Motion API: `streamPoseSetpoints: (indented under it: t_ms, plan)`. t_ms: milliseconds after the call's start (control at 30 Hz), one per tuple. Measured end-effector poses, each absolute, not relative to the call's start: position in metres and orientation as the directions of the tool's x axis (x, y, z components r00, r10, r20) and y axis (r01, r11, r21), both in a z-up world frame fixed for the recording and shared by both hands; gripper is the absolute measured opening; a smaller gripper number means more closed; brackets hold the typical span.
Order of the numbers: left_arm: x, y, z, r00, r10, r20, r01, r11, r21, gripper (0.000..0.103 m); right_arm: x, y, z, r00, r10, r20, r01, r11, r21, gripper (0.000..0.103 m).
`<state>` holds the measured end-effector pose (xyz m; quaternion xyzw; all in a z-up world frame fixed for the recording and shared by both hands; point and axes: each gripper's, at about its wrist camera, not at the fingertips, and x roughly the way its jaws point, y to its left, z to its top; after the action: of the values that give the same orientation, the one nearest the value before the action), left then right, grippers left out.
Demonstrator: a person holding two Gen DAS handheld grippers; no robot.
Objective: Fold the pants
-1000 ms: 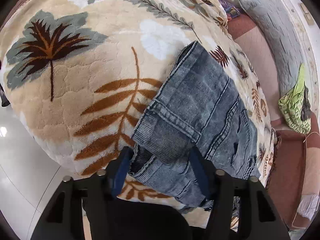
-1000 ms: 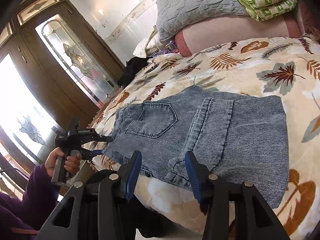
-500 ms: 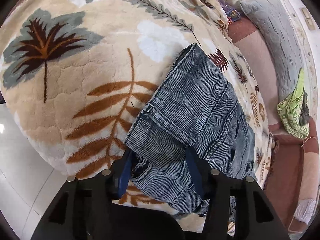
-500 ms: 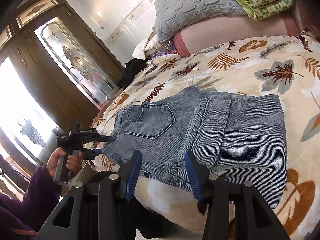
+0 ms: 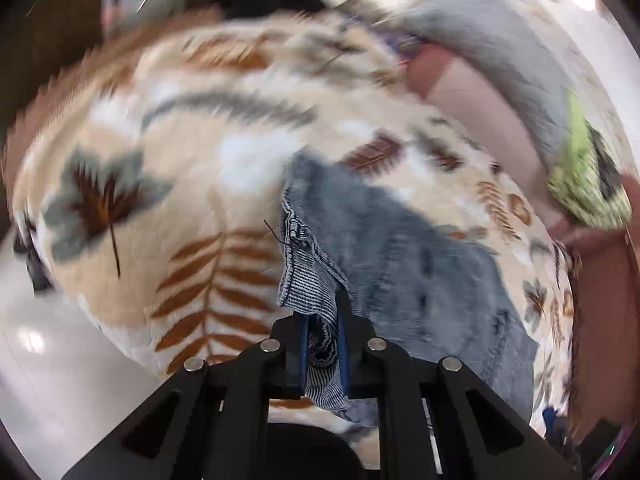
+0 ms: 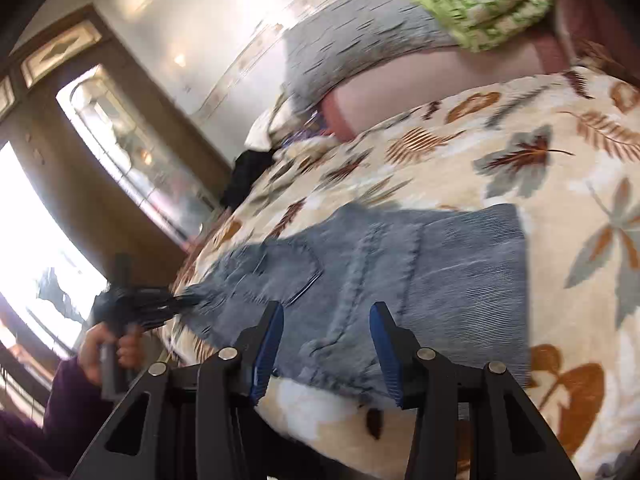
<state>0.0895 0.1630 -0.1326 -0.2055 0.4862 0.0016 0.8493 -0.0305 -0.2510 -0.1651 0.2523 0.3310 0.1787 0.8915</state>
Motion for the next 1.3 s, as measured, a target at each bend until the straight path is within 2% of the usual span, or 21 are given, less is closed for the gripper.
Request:
streamPoseSetpoints:
  t_ms: [167,367,500,667,733,800,867,1000,1100,1233,1300]
  plan:
    - [0.075,0.101,-0.071,0.611,-0.198,-0.766,-0.014,0.966,-0.26,0.012,-0.038,-0.288,-0.165,0.776,0.438,-0.454,-0.062,0.769,0.636,0.049]
    - [0.057,0.005,-0.027,0.621,-0.293,-0.727,0.229,0.955,-0.189,0.012,-0.049,-0.331,-0.167,0.833,0.403,-0.379,0.014,0.669,0.743,0.049]
    - [0.041,-0.071,-0.02,0.573,-0.373,-0.73,0.386,0.908,-0.161,0.012,-0.061,-0.362,-0.173,0.877,0.361,-0.317,0.062,0.568,0.821,0.049]
    - [0.036,-0.172,-0.057,0.438,-0.441,-0.783,0.529,0.831,-0.172,0.013,-0.08,-0.398,-0.181,0.92,0.291,-0.263,0.108,0.458,0.882,0.048]
    - [0.044,-0.192,-0.087,0.316,-0.431,-0.845,0.51,0.828,-0.232,0.017,-0.087,-0.41,-0.184,0.928,0.273,-0.254,0.121,0.423,0.898,0.051]
    - [0.048,-0.189,-0.099,0.244,-0.46,-0.854,0.476,0.824,-0.308,0.017,-0.092,-0.417,-0.185,0.931,0.263,-0.253,0.129,0.411,0.902,0.056]
    - [0.047,-0.177,-0.095,0.265,-0.475,-0.839,0.478,0.82,-0.314,0.017,-0.096,-0.421,-0.183,0.931,0.259,-0.257,0.13,0.423,0.897,0.056]
    - [0.05,-0.137,-0.077,0.386,-0.437,-0.812,0.446,0.859,-0.251,0.045,-0.091,-0.417,-0.18,0.915,0.269,-0.299,0.143,0.478,0.867,0.056]
    - [0.057,-0.114,-0.082,0.448,-0.352,-0.822,0.406,0.899,-0.164,0.045,-0.077,-0.402,-0.181,0.891,0.293,-0.346,0.148,0.534,0.833,0.056]
    - [0.061,-0.096,-0.112,0.442,-0.25,-0.862,0.368,0.927,-0.08,0.045,-0.042,-0.369,-0.173,0.831,0.302,-0.468,0.152,0.686,0.711,0.056]
    - [0.059,-0.089,-0.123,0.428,-0.237,-0.872,0.359,0.93,-0.077,0.045,-0.026,-0.358,-0.17,0.815,0.3,-0.496,0.142,0.726,0.673,0.056]
